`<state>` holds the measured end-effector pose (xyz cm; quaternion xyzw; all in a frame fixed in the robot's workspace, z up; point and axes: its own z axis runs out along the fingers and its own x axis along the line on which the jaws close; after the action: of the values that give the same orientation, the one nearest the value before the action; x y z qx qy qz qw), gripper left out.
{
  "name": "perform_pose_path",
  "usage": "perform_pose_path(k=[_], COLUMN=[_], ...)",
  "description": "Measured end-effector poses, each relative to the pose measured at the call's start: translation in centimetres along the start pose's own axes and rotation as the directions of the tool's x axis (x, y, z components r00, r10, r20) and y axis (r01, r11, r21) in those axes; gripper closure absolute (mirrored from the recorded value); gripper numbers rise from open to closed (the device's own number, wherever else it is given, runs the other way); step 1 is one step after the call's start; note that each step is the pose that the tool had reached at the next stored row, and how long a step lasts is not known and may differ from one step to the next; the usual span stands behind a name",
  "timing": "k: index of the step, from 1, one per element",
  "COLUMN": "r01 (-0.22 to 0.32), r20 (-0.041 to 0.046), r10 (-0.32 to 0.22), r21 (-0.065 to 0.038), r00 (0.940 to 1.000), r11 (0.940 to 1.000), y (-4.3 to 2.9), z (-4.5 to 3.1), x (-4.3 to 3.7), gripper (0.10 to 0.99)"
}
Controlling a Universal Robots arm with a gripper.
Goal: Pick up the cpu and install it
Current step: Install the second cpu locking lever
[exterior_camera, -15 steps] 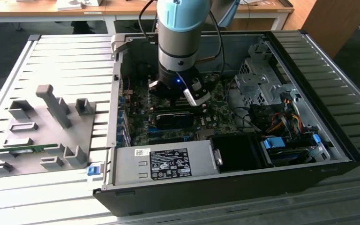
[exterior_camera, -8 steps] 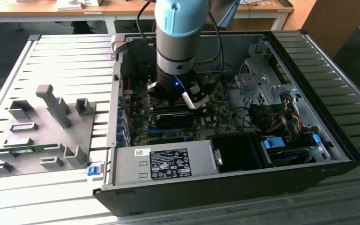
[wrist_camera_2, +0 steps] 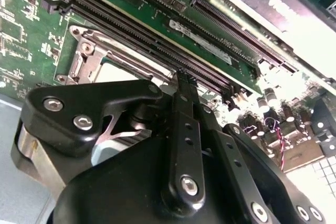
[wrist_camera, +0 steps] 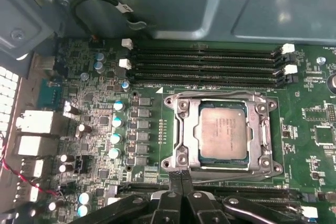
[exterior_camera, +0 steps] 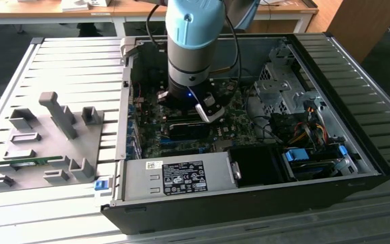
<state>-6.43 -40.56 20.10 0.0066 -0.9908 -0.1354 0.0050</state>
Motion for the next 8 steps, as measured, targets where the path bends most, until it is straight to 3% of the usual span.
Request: perform_pose_path(k=[8], r01=[0.0], r20=[0.0006], r10=[0.0], r21=[-0.039], r00=[1.0], r11=[0.9992], y=[-0.4], z=[0.64], x=[0.17], gripper=[0.98])
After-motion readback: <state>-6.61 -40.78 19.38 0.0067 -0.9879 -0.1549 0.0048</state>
